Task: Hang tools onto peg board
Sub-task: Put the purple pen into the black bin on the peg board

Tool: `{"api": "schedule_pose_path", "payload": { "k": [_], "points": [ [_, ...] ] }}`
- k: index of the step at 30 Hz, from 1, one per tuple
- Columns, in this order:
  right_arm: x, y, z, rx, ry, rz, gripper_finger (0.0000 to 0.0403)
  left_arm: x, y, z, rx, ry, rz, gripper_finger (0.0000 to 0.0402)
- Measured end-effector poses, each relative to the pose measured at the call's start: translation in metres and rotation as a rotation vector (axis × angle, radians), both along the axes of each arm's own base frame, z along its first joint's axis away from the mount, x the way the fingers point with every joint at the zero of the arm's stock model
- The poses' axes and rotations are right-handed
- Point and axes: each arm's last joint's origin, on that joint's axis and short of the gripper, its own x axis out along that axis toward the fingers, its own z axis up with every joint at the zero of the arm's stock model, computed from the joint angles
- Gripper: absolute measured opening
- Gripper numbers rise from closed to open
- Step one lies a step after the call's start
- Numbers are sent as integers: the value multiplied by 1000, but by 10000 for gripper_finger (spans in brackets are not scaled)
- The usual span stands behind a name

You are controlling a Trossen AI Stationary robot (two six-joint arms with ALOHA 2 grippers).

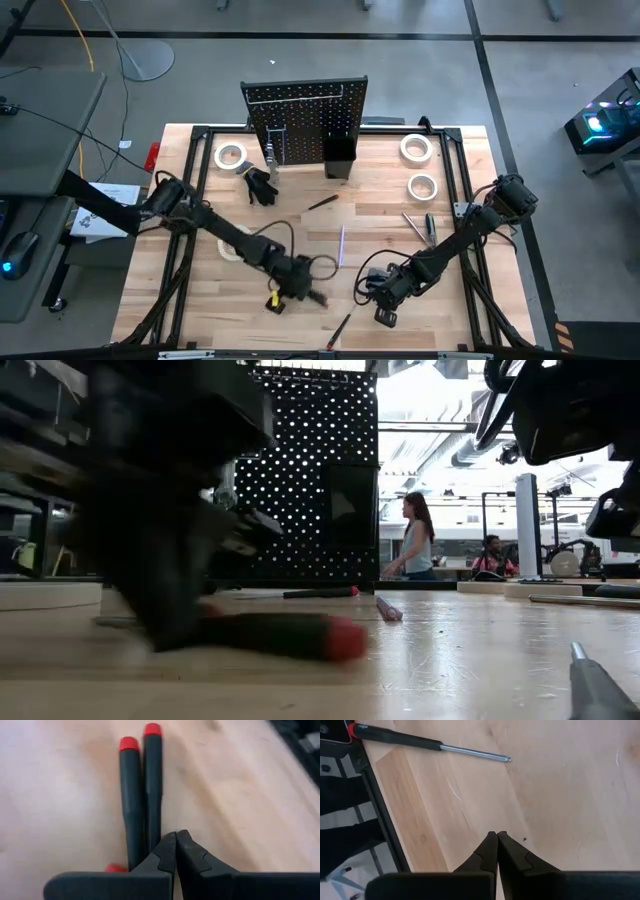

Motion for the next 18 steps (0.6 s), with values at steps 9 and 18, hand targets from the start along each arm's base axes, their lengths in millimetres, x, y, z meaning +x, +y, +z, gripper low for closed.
{"api": "schedule_pose_path", "payload": {
  "k": [9, 18],
  "points": [
    [-17, 22, 1, 54, 40, -51, 0, 4, 35, 7, 60, 37, 90, 0],
    [-10, 21, 3, 41, -49, -123, 0, -18, 59, 36, 241, 119, 171, 0]
  ]
}}
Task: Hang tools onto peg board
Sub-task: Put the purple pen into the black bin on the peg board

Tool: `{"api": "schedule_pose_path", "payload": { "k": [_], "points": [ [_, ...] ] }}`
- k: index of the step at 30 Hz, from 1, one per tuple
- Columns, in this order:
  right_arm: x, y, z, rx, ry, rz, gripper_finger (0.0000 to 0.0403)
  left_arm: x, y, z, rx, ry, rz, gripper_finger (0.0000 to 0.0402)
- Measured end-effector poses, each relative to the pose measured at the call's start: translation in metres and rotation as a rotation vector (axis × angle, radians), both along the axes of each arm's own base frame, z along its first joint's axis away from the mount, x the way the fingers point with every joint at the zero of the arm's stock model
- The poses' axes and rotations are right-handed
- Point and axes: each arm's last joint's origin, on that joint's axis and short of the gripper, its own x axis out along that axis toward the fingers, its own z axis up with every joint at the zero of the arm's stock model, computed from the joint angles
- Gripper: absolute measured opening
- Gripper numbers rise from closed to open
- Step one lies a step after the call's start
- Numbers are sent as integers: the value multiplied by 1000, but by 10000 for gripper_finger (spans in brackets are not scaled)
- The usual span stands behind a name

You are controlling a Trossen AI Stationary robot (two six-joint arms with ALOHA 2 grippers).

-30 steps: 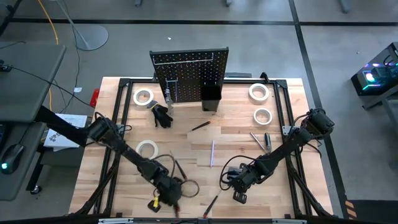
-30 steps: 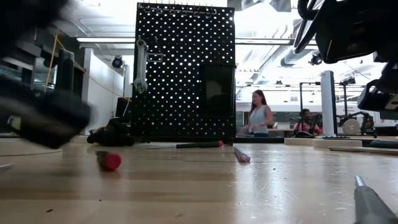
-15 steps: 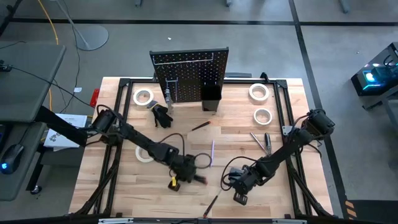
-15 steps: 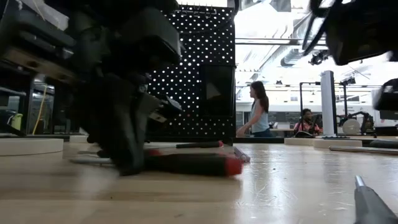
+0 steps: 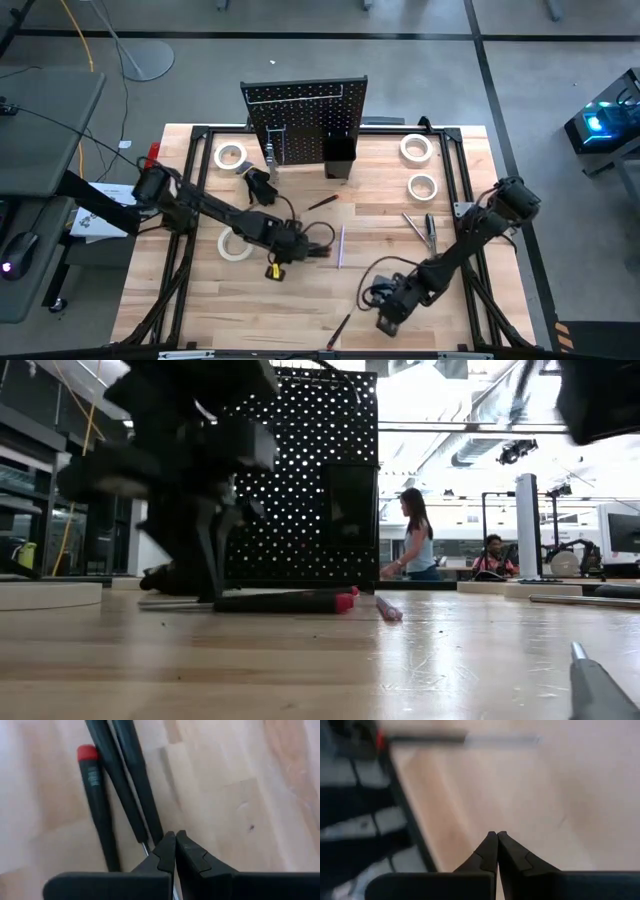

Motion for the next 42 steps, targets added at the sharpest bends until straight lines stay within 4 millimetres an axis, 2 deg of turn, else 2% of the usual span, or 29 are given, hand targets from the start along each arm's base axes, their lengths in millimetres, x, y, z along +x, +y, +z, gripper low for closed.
{"api": "schedule_pose_path", "payload": {
  "k": [4, 11, 15, 18, 23, 28, 31, 36, 39, 42],
  "points": [
    [23, -30, 0, -82, -66, -187, 0, -6, 11, 26, -11, -49, 28, 0],
    [69, -109, 5, -87, -149, -491, 0, -13, 32, 70, -18, -221, 125, 0],
    [81, -147, 6, -87, -164, -645, 1, -20, 39, 84, -23, -260, 158, 0],
    [85, -163, 7, -102, -172, -716, 13, -26, 41, 91, -25, -264, 159, 0],
    [92, -170, 16, -108, -196, -717, 84, -38, 43, 105, -14, -279, 154, 0],
    [85, -171, 14, -158, -110, -751, 179, -48, 51, 119, 54, -331, 168, 0],
    [82, -172, 12, -159, -75, -785, 214, -50, 59, 124, 61, -352, 195, 0],
    [84, -174, 10, -115, -62, -847, 220, -51, 70, 127, 63, -361, 238, 0],
    [92, -173, 1, -50, -61, -849, 214, -51, 73, 127, 46, -361, 237, 0],
    [96, -170, -10, -44, 23, -853, 208, -50, 74, 127, 34, -361, 232, 0]
  ]
}}
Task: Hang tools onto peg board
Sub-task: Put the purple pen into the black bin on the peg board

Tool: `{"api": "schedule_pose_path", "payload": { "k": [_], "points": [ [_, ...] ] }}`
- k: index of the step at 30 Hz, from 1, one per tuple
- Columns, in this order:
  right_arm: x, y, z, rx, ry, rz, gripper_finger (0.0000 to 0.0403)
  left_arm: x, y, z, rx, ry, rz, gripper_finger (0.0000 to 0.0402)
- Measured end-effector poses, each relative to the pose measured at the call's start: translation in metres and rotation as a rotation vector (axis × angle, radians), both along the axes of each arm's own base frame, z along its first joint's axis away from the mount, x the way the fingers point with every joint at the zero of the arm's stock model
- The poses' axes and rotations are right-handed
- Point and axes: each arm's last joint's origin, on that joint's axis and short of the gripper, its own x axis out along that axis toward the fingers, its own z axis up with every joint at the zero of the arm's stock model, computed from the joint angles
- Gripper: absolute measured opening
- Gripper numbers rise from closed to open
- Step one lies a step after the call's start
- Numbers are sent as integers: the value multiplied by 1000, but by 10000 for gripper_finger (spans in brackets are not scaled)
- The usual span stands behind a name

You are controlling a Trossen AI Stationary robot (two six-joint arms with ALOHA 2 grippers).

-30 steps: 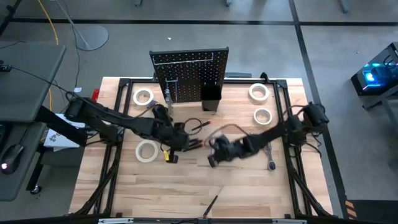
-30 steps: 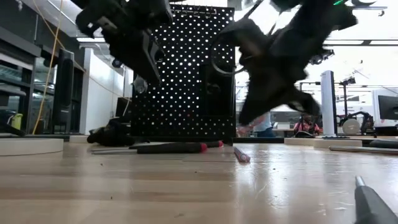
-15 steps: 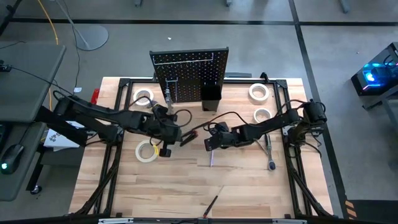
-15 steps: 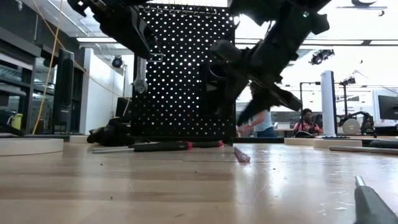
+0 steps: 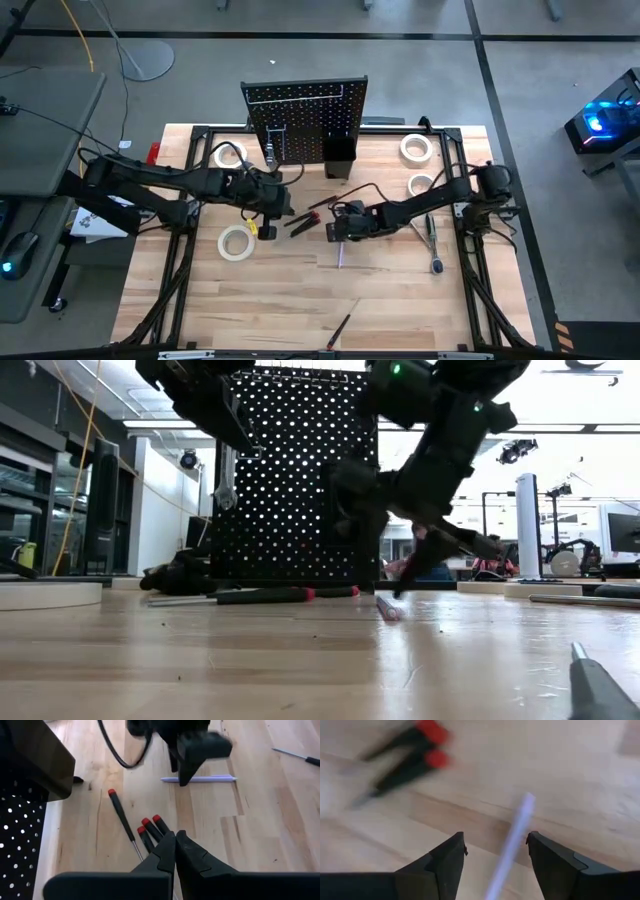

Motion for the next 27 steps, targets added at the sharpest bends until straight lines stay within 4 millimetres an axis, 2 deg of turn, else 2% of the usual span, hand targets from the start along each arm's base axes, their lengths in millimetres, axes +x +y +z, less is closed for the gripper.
{"api": "schedule_pose_path", "payload": {
  "k": [2, 8, 14, 19, 22, 27],
  "points": [
    [0, 2, -5, -7, 72, -21, 207, 0, 0, 0, 0, 0, -1, 0],
    [11, 3, -4, -4, 131, -35, 206, 0, 0, 0, -9, -2, 7, 0],
    [33, 8, -28, 28, 242, 24, 206, 1, 0, 1, -44, -13, 44, 0],
    [38, 10, -29, -50, 346, 37, 202, 1, -1, 1, -94, -26, 92, 0],
    [33, 6, -31, -65, 407, 85, 178, 2, -3, 2, -128, -44, 118, 0],
    [31, 5, -35, -84, 445, 177, 114, 4, -9, 5, -170, -79, 137, 0]
  ]
}}
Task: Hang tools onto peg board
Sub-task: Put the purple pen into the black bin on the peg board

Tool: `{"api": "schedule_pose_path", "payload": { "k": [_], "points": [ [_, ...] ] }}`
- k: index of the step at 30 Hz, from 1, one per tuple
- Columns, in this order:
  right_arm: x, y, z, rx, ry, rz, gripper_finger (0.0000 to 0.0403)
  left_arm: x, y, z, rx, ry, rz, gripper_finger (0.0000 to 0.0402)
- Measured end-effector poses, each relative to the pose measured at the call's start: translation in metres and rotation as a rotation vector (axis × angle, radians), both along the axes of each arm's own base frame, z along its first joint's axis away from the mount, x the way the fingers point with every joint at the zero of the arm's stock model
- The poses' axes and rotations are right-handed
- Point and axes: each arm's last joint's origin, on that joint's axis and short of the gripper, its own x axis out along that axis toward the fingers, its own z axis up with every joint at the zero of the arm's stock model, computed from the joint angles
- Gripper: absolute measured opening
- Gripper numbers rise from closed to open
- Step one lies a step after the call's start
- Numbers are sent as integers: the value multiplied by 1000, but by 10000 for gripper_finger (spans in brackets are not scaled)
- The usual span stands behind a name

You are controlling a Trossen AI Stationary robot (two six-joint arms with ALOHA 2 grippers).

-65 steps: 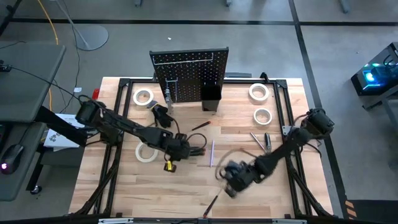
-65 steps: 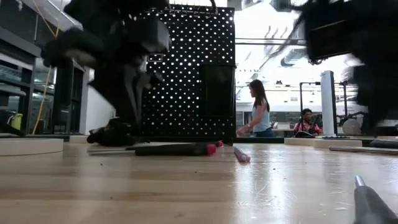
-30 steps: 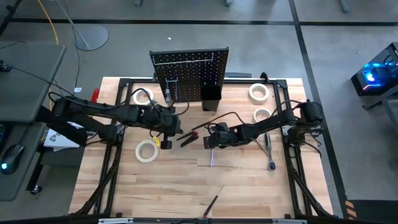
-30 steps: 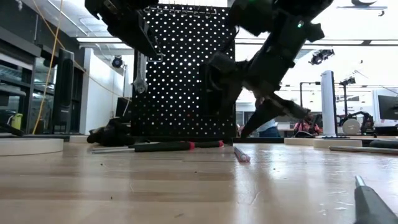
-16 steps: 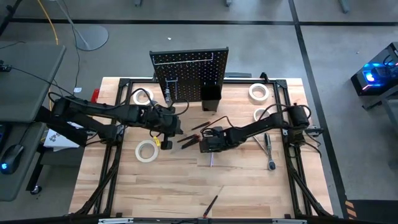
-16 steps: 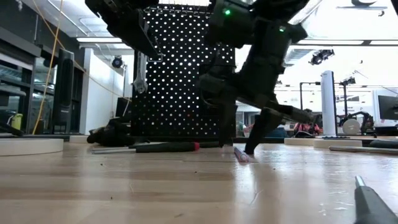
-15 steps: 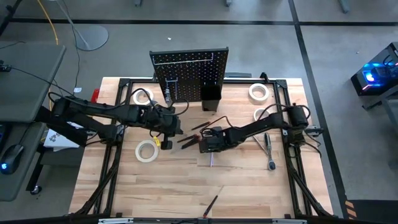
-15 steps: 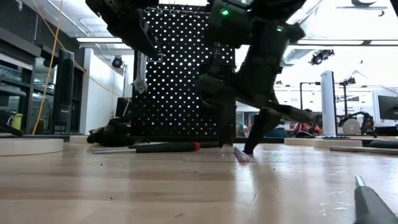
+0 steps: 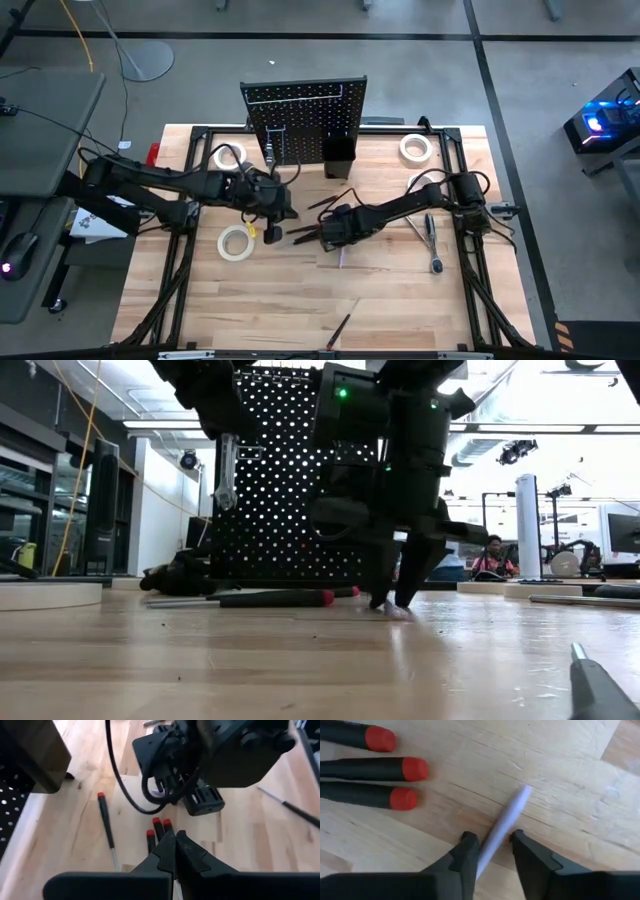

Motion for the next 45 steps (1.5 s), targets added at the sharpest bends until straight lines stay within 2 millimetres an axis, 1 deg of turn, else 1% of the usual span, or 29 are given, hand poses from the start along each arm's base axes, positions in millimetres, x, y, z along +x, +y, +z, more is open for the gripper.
{"api": "schedule_pose_path", "payload": {
  "k": [3, 7, 9, 10, 13, 14, 16, 18, 23, 27, 33, 38, 41, 45],
  "points": [
    [1, 0, 0, 0, -4, 21, 92, 1, -4, 1, -21, -19, 15, 0],
    [0, 2, 0, -2, 2, 38, 90, 2, -7, 3, -45, -39, 51, 0],
    [-1, 4, 0, -16, 16, 89, 83, 3, -9, 4, -65, -66, 61, 0],
    [-2, 5, -1, -23, 26, 117, 72, 4, -10, 5, -69, -81, 61, 0],
    [-4, 11, -1, -45, 47, 199, 19, 6, -12, 9, -65, -131, 66, 0],
    [-5, 13, -1, -45, 48, 218, 13, 7, -12, 11, -64, -147, 68, 0],
    [-6, 19, -1, -51, 50, 239, 11, 9, -12, 13, -67, -173, 69, 0],
    [-10, 27, 4, -73, 51, 266, 6, 10, -12, 15, -70, -196, 69, 0],
    [-28, 43, 25, -79, 85, 303, 0, 12, -11, 17, -54, -228, 79, 0],
    [-37, 49, 35, -110, 102, 291, 2, 13, -7, 19, -15, -244, 81, 0],
    [-44, 60, 53, -154, 36, 275, 2, 14, -2, 19, -10, -253, 101, 0],
    [-51, 65, 72, -193, -22, 259, 1, 14, -1, 20, -10, -256, 102, 0],
    [-55, 66, 78, -159, -4, 297, 1, 14, -1, 20, -10, -257, 101, 0],
    [-64, 74, 82, -40, 79, 444, 0, 14, -1, 20, -10, -256, 101, 0]
  ]
}}
